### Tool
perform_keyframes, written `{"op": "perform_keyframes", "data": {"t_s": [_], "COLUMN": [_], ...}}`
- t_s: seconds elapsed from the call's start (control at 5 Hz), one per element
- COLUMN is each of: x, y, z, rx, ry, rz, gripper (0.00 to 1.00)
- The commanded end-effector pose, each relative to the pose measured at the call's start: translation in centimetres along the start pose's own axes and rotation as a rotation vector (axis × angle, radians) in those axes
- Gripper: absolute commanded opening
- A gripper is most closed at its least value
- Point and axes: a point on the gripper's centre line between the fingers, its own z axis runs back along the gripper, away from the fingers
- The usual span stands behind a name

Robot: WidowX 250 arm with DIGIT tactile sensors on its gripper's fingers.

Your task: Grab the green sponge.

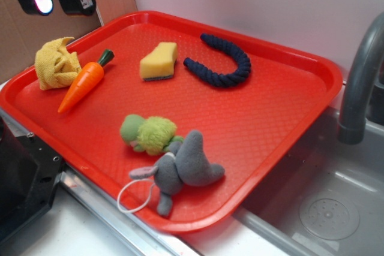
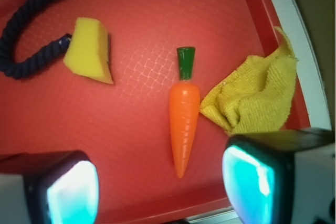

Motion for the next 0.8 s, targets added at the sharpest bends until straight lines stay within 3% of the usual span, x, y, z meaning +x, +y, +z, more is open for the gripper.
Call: {"op": "perform_keyframes", "data": {"t_s": [0.0,0.2,0.4,0.6], "x": [0.2,4.3,6.5,7.6], "y": [0.3,-2.8,-4.6,-4.6], "z": [0.6,-3.1,-6.5,-9.1], "rx": [0.002,-0.020,0.063,0.093], "ry": [-0.029,-0.042,-0.046,-0.051], "rz": [0.010,0.000,0.003,0.038], "gripper": [1.00,1.00,1.00,1.00]}}
